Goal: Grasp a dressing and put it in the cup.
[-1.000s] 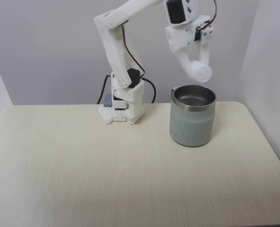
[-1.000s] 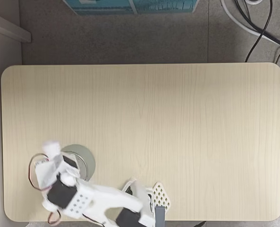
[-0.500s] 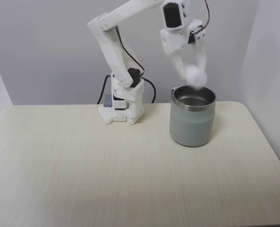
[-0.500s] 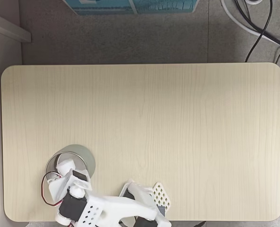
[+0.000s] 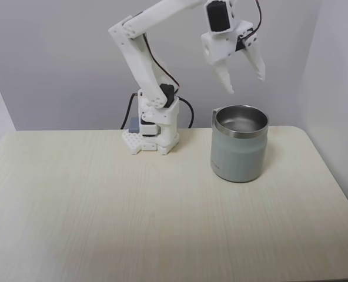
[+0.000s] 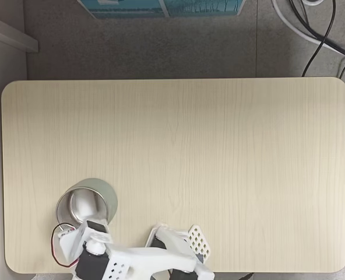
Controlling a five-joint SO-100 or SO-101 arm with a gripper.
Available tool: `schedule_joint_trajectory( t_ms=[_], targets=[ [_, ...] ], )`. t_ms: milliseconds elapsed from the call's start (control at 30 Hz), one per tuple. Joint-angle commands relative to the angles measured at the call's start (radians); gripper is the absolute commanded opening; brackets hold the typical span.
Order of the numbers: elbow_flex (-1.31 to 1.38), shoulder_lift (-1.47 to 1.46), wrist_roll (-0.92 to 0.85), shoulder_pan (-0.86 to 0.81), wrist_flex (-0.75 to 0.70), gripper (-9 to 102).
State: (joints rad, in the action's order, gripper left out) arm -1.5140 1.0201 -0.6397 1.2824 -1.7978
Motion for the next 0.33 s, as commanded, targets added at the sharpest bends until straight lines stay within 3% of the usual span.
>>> schedule_joint_trajectory(
  t_ms=[0,300],
  targets=[
    [-0.052,-0.003,0.014,0.002,-0.005,27],
    [-0.049,0.032,0.014,-0.005,0.012,26]
  ],
)
